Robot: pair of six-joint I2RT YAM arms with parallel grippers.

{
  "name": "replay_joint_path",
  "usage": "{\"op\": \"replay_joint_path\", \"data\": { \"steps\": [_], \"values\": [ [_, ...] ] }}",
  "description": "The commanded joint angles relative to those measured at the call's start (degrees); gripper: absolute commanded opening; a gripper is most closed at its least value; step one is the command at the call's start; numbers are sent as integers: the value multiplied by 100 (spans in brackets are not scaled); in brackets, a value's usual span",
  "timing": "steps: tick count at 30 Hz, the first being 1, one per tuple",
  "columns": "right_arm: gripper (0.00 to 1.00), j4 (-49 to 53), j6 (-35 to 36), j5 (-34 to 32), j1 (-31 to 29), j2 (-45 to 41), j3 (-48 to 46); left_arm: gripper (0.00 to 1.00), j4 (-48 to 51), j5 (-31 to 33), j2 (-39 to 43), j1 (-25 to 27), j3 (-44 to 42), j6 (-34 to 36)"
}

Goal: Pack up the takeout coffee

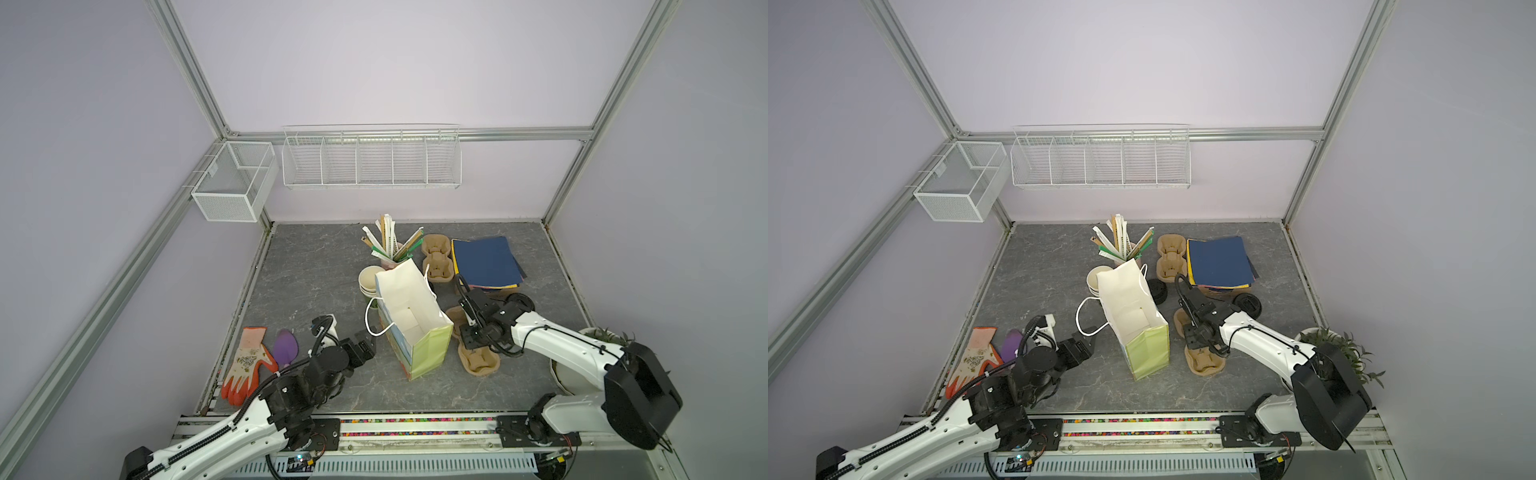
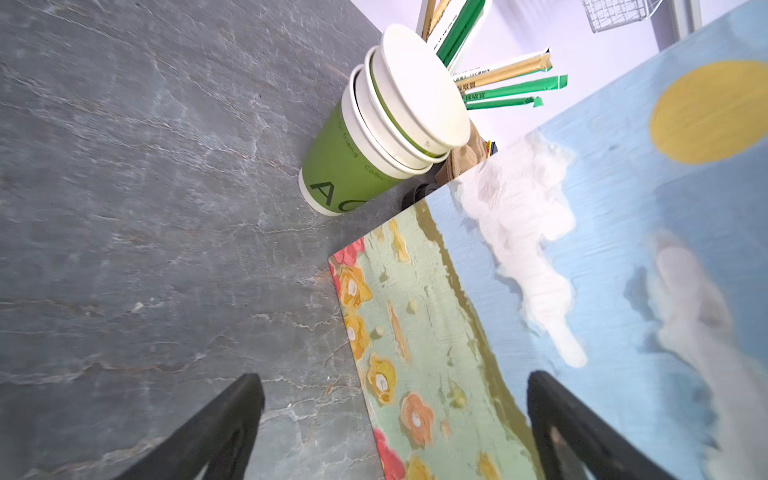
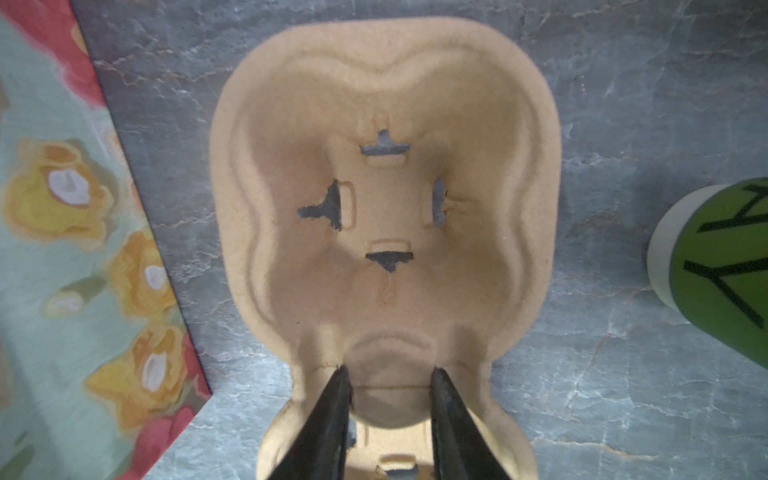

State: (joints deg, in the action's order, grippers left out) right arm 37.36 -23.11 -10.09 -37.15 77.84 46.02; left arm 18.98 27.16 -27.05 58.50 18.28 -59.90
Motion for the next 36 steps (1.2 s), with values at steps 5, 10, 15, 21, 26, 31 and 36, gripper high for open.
{"op": "replay_joint_path", "data": {
  "steps": [5,10,15,21,26,31,36],
  "values": [
    [39,151,-147,-22,48,-33,-84,100,1469,255,514,-40,268,118],
    [43,48,-204,68,49,92,-105,100,1691,264,651,-40,339,88],
    [42,-31,-226,119,50,248,-106,100,1857,307,760,-40,455,130],
    [33,69,-237,116,53,115,-68,100,2188,403,942,-40,649,244],
    [30,448,-280,-5,51,-388,15,100,2607,508,1000,-40,986,362],
    [30,1105,-365,-258,49,-1204,301,100,3339,762,938,-40,1665,509],
    [29,1861,-352,-372,43,-2094,978,100,3613,783,880,-40,2227,718]
  ]
}}
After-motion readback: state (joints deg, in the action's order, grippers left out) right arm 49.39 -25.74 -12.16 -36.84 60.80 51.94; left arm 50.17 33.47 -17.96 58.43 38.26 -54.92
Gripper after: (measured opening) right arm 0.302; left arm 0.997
